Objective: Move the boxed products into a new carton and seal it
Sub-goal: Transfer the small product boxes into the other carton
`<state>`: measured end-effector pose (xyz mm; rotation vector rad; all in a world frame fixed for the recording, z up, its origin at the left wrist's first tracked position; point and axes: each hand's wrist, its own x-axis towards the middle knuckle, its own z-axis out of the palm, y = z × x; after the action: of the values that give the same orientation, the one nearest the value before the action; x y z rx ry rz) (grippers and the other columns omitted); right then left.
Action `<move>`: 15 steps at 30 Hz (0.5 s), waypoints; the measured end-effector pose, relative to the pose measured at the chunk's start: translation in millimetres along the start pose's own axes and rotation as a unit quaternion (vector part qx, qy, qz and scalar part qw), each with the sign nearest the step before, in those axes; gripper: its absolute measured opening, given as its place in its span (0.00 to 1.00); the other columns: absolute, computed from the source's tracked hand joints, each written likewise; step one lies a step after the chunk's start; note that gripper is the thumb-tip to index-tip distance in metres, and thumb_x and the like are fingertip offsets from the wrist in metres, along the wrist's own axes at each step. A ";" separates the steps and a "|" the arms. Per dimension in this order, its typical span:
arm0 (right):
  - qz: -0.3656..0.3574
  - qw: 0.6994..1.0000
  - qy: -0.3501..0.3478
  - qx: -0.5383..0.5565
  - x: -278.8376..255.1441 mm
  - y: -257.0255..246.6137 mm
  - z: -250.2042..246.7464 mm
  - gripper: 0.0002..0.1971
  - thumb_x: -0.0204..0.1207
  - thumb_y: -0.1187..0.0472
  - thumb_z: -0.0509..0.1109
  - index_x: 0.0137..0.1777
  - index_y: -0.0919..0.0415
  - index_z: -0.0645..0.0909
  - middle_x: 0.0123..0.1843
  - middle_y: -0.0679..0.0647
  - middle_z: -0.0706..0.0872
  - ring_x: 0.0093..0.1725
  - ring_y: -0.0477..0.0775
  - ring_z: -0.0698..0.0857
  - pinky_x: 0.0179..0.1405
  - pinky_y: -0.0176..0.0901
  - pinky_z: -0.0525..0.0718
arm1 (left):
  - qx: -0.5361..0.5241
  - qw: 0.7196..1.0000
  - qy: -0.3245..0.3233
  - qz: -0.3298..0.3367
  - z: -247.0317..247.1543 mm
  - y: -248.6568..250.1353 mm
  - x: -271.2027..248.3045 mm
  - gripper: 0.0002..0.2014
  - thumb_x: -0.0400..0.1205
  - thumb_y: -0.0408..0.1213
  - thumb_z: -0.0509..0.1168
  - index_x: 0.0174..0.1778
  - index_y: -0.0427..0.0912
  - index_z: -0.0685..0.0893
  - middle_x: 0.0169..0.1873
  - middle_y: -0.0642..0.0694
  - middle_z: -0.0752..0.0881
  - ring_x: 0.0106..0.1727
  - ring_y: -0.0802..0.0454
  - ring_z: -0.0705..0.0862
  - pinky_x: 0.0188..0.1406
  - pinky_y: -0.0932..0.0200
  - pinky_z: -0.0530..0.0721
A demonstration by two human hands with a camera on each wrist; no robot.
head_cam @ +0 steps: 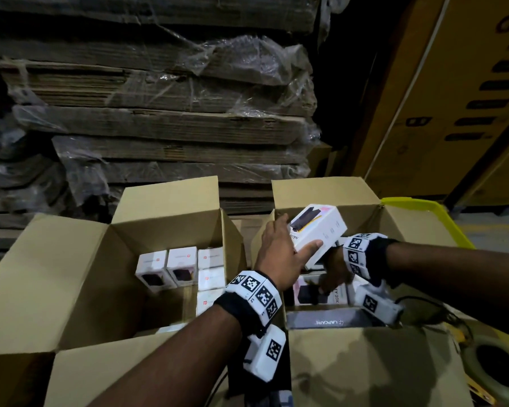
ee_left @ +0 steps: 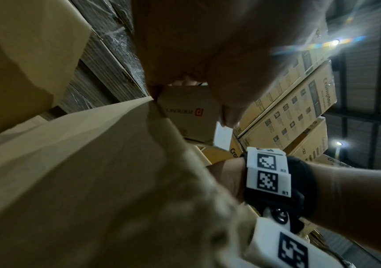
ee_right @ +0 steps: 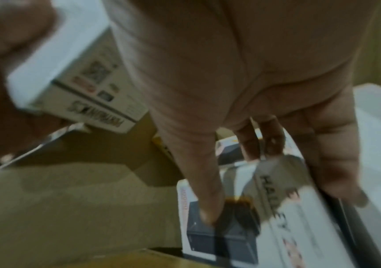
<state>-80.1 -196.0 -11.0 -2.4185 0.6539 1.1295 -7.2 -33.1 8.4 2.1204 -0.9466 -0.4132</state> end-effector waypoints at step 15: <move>-0.043 0.994 -0.013 0.100 -11.2 -8.3 7.0 0.23 0.69 0.73 0.78 0.59 0.54 0.75 0.44 0.51 0.86 0.43 0.55 0.91 0.47 0.49 0.89 | -0.010 1.000 0.010 -0.004 1.1 -0.5 -1.9 0.44 0.80 0.61 0.67 0.85 0.41 0.57 0.81 0.45 0.63 0.82 0.48 0.61 0.80 0.55 0.61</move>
<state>-86.0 -182.8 -5.2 -2.2379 0.6183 1.0088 -8.8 -32.0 7.3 2.1082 -0.9192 -0.4040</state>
